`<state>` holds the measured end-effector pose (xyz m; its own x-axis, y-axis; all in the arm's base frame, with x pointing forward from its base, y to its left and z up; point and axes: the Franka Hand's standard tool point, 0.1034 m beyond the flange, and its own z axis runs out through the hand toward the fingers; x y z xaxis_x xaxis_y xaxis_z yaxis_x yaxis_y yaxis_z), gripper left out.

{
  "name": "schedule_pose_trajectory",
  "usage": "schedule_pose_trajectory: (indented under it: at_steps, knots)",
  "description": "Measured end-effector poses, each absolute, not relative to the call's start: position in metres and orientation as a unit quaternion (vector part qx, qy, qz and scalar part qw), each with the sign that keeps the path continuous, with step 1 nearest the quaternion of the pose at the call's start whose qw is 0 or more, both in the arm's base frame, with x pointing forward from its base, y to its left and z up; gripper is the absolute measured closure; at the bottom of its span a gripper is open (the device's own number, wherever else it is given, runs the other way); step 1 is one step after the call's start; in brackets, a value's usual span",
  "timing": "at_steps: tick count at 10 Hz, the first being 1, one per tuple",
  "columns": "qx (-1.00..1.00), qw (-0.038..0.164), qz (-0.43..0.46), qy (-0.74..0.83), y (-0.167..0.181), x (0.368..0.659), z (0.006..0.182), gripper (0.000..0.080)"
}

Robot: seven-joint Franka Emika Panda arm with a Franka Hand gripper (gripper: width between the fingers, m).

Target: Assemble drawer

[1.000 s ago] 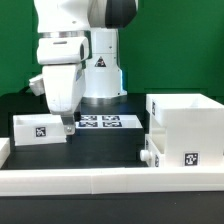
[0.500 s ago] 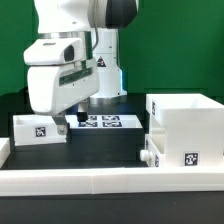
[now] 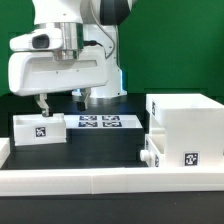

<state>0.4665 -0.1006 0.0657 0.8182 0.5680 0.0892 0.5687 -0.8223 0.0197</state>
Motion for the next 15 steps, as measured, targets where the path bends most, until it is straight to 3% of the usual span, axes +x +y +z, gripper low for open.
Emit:
schedule_pose_trajectory:
  at_steps: [6,9,15]
  knots:
    - [-0.992,0.022,-0.047,-0.119,-0.096,0.458,0.065,0.0151]
    - [-0.992,0.014,-0.038,-0.123,-0.111,0.417,0.052,0.0151]
    - [-0.993,0.016,-0.029,-0.114,-0.112,0.386,0.01,0.0151]
